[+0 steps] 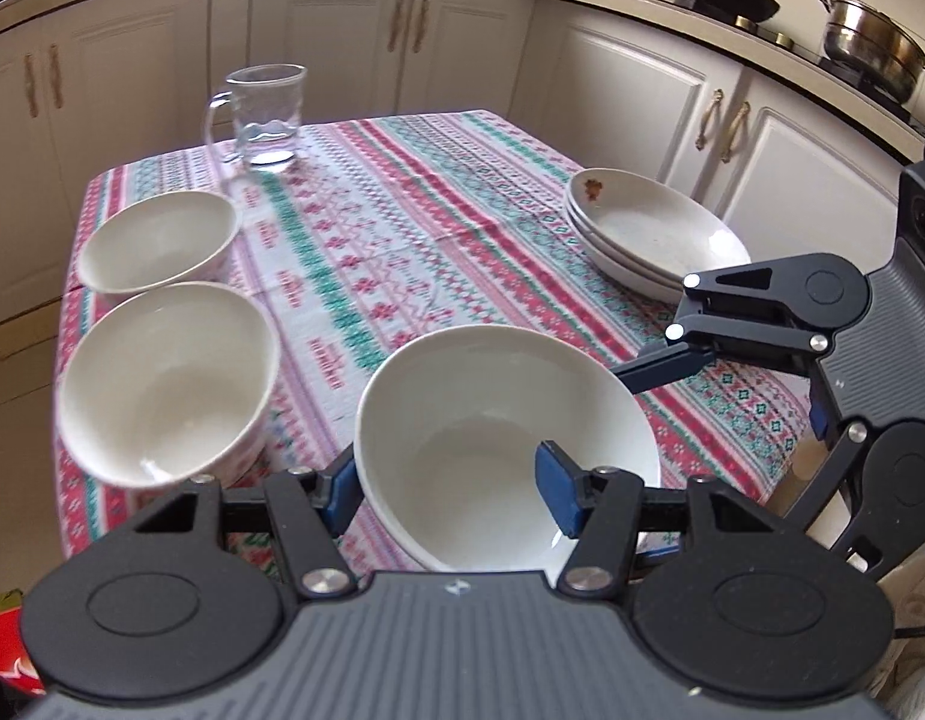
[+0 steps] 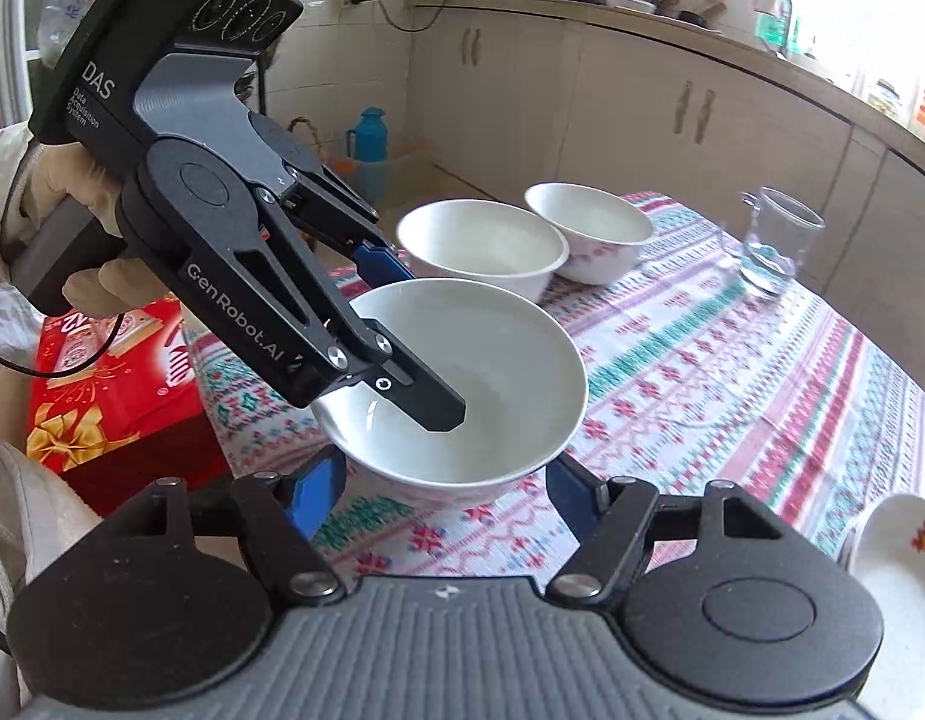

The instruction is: Organize plates and bowls

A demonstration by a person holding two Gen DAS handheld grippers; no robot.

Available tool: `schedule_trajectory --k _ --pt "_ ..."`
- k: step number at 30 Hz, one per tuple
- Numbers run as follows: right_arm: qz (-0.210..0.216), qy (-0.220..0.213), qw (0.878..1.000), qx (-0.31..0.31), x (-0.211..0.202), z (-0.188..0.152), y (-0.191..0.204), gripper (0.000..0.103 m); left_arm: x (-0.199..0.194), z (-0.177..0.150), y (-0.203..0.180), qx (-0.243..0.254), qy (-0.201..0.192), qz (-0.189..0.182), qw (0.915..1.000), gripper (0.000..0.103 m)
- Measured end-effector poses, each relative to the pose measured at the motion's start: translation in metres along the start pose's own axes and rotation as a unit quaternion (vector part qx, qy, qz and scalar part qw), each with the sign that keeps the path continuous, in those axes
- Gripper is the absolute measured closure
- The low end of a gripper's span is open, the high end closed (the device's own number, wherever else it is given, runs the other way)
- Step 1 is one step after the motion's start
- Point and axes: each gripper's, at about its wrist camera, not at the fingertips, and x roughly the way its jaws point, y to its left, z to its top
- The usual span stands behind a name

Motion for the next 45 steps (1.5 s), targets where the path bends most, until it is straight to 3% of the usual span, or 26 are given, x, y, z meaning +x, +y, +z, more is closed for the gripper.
schedule_trajectory --k 10,27,32,34,39,45 --pt "-0.034 0.010 0.999 0.032 -0.015 -0.022 -0.024 0.025 0.029 0.016 -0.019 0.031 0.006 -0.024 0.9992 0.045" --pt "-0.036 0.018 0.998 0.055 -0.014 -0.031 -0.035 0.025 0.045 0.019 -0.022 0.031 0.014 -0.031 0.9989 0.044" --pt "-0.028 0.016 0.998 0.062 -0.015 -0.030 -0.037 0.023 0.042 0.017 -0.022 0.029 0.005 -0.033 0.9990 0.022" --pt "-0.030 0.011 0.998 0.062 -0.017 -0.030 -0.037 0.013 0.037 0.015 -0.022 0.031 -0.003 -0.025 0.9992 0.016" --pt "-0.028 -0.004 0.998 0.065 -0.026 -0.026 -0.038 0.007 0.017 0.010 -0.021 0.032 -0.028 0.001 0.9991 0.010" --pt "-0.034 -0.019 0.998 0.058 -0.033 -0.019 -0.037 0.000 -0.015 -0.005 -0.019 0.038 -0.072 0.059 0.9950 0.003"
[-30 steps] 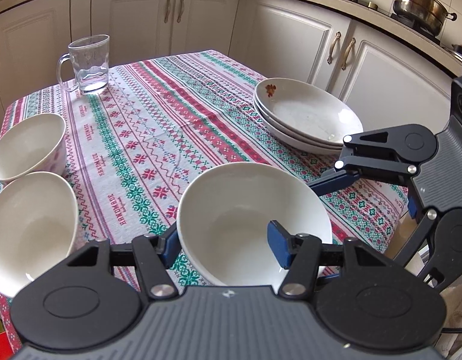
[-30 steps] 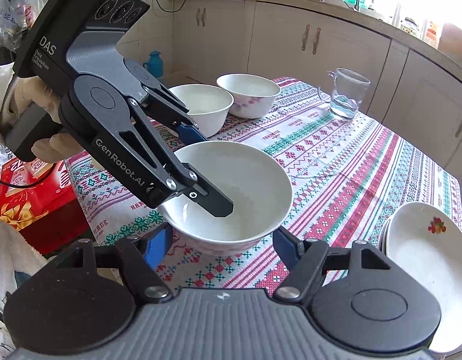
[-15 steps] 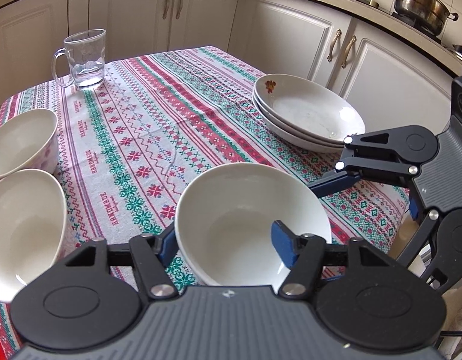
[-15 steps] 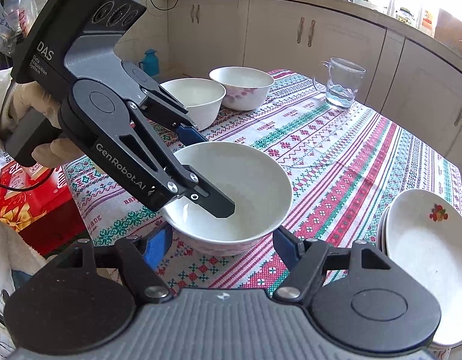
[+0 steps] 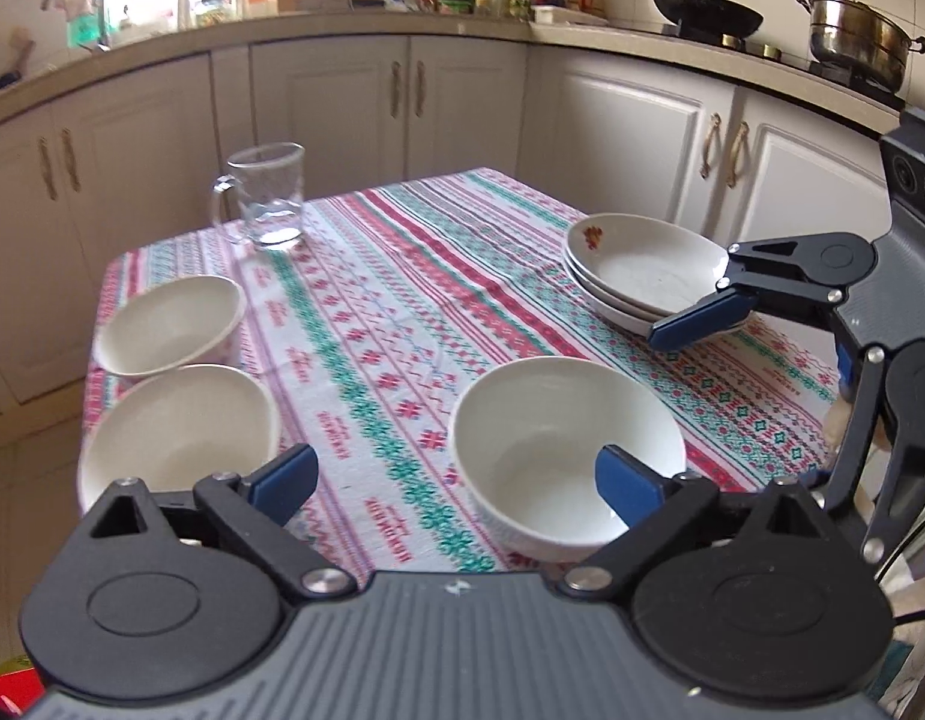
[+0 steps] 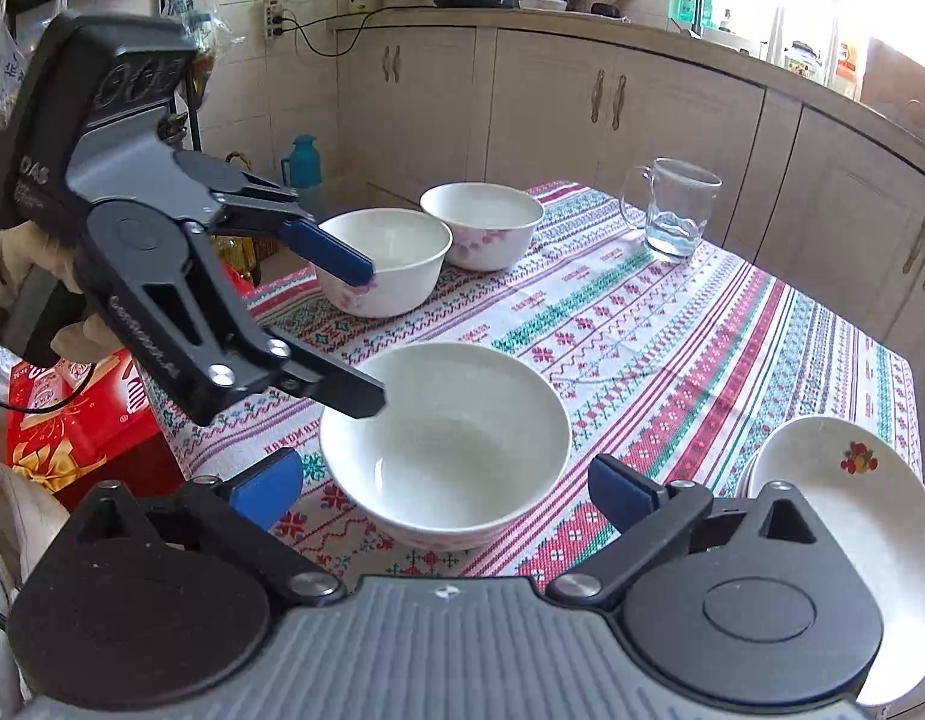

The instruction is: Organize plates and bowls

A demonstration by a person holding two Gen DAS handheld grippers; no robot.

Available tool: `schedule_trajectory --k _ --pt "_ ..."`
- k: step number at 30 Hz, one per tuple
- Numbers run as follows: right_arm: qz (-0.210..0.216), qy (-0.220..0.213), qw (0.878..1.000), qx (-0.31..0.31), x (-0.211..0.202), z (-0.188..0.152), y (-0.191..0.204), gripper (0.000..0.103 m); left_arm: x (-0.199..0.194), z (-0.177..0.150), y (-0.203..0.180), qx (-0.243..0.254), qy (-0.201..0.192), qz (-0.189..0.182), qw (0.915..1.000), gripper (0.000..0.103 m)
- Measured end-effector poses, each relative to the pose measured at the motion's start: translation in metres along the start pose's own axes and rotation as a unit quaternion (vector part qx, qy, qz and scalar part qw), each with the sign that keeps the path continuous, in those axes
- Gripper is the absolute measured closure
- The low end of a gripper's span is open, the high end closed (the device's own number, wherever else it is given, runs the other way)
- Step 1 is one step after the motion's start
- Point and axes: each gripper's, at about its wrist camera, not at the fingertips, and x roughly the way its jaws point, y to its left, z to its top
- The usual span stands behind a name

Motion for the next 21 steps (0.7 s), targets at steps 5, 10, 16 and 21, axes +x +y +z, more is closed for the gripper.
schedule_trajectory --k 5,10,16,21 --pt "0.006 -0.004 1.000 -0.002 0.003 0.011 -0.001 0.000 -0.010 -0.015 0.005 0.016 -0.015 0.083 0.9963 0.002" --pt "0.017 -0.001 1.000 -0.011 0.011 0.029 0.000 0.000 -0.009 -0.031 0.026 -0.005 0.004 0.112 0.9937 0.002" --pt "0.028 0.021 0.999 -0.027 0.029 0.059 0.001 0.000 -0.002 -0.037 0.052 -0.013 0.007 0.138 0.9903 0.002" --pt "0.031 0.044 0.998 -0.024 0.052 0.086 -0.002 0.000 0.009 -0.039 0.067 -0.004 0.011 0.145 0.9893 0.002"
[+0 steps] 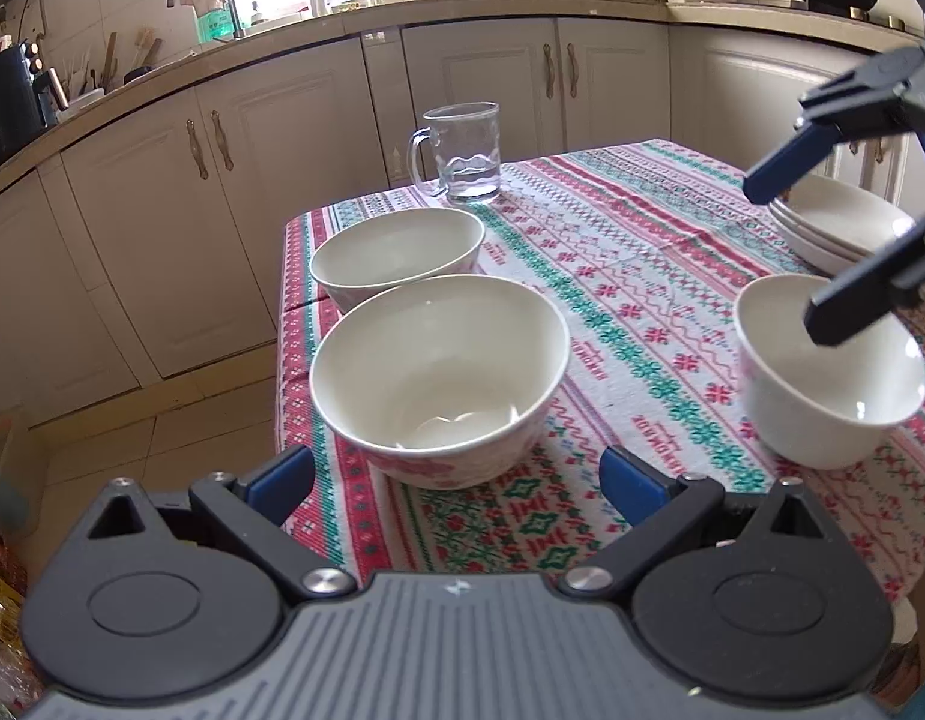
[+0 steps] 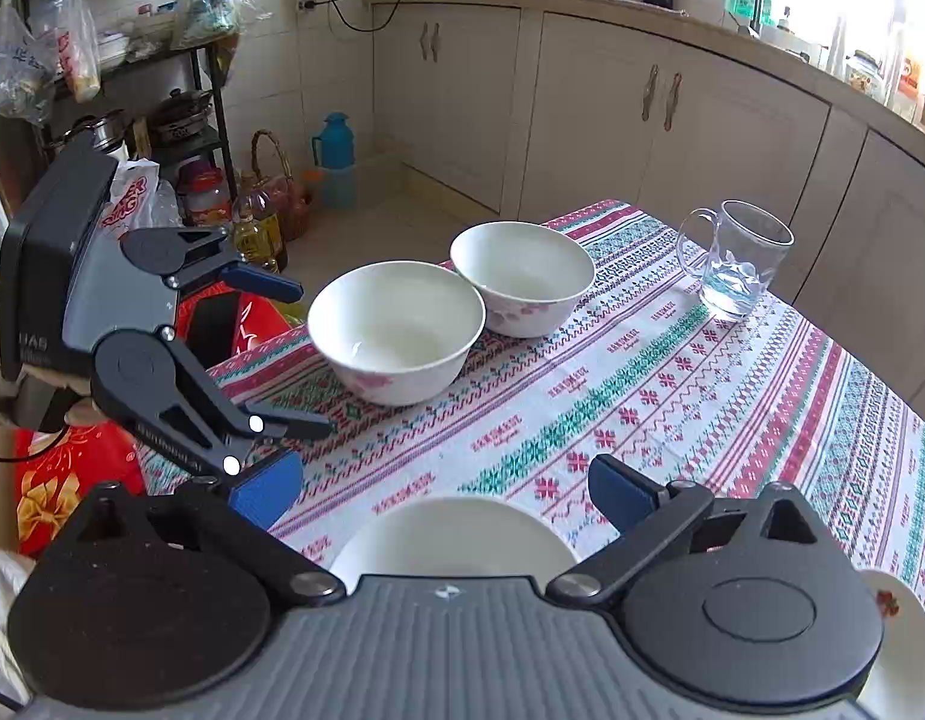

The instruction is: Organize plates and bowls

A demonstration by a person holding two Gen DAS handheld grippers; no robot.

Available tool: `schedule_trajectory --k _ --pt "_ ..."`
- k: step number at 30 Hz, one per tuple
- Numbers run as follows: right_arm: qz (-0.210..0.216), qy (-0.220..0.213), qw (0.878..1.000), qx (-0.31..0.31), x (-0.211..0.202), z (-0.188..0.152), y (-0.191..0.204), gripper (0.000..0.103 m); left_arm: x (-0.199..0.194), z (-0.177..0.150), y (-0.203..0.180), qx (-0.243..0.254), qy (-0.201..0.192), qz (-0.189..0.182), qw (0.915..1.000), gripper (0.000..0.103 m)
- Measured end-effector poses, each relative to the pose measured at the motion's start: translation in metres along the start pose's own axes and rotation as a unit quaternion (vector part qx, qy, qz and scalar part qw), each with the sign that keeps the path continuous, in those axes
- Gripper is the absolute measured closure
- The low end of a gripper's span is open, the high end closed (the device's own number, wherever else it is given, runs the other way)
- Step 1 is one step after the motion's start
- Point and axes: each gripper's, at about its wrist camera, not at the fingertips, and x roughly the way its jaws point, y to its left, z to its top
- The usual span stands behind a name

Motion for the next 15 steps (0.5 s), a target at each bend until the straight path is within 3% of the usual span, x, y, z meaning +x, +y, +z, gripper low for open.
schedule_trajectory --k 8,15 --pt "-0.010 0.035 0.999 -0.015 0.040 0.041 0.000 0.001 0.014 0.000 0.010 0.005 -0.003 -0.001 1.0000 0.002" --pt "0.012 0.056 0.998 -0.017 0.080 0.066 -0.001 0.015 0.021 0.003 0.013 0.003 -0.011 -0.015 0.9998 0.004"
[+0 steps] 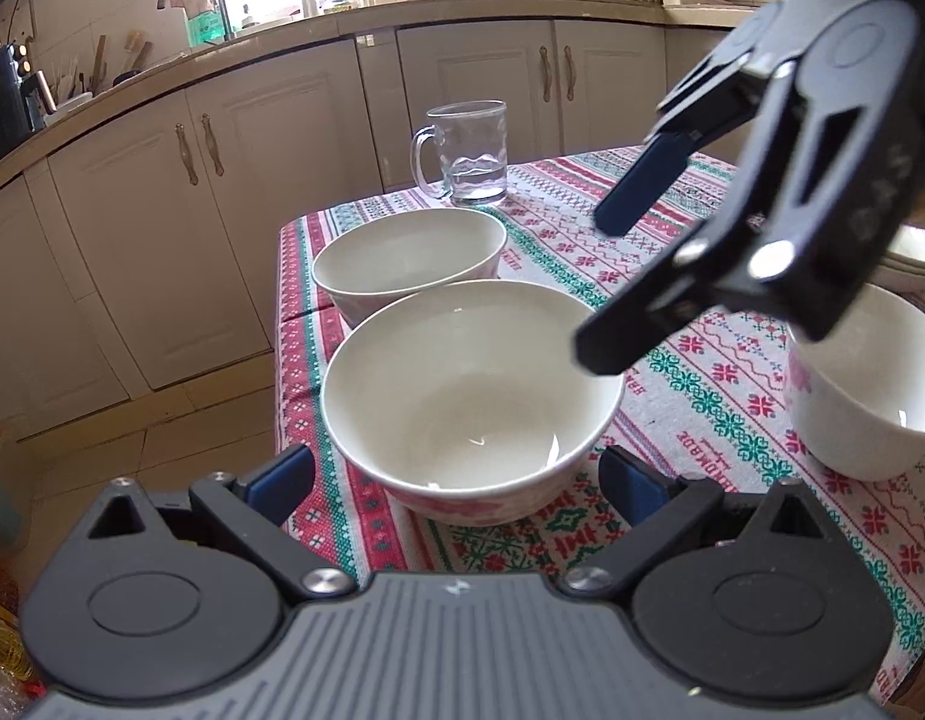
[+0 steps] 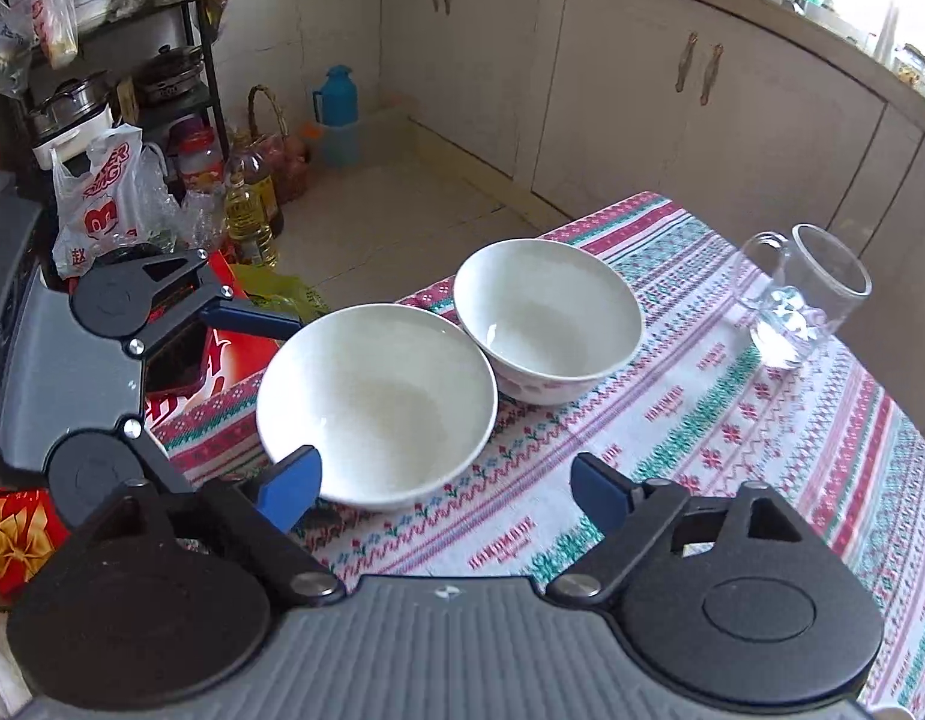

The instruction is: Organize plates and bowls

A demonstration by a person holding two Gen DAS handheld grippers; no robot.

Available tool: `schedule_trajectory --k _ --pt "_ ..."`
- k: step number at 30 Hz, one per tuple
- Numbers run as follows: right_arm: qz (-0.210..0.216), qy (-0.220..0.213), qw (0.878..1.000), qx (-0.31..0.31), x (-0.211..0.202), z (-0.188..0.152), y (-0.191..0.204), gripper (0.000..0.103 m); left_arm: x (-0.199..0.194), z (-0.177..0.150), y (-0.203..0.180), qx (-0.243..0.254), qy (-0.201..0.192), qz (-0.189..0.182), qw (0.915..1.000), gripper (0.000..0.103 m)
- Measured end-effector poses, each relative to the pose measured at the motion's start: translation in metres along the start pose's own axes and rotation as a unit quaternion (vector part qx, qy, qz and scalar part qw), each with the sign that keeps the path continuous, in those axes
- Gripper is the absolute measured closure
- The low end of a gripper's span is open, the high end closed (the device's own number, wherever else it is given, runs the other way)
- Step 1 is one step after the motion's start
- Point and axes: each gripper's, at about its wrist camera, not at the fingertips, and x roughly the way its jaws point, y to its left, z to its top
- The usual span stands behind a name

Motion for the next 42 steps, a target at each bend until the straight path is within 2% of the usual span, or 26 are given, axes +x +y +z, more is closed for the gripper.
schedule_trajectory --k 5,9,16,32,42 --pt "0.010 0.017 1.000 0.011 0.024 0.011 -0.006 0.021 0.004 0.001 0.002 -0.004 0.001 -0.013 0.9999 0.006" --pt "0.019 0.029 0.999 0.020 0.040 0.014 -0.011 0.033 0.004 0.003 0.004 -0.008 -0.001 -0.022 0.9997 0.010" --pt "0.035 0.029 0.999 0.022 0.045 0.016 -0.011 0.045 0.003 0.003 0.005 -0.006 -0.001 -0.031 0.9995 0.012" --pt "0.037 0.022 0.999 0.025 0.048 0.019 -0.011 0.047 0.006 0.008 0.005 -0.005 0.009 -0.036 0.9993 0.013" --pt "0.035 -0.001 0.999 0.024 0.018 0.013 -0.008 0.047 -0.015 0.021 -0.004 0.005 0.006 -0.043 0.9990 0.013"
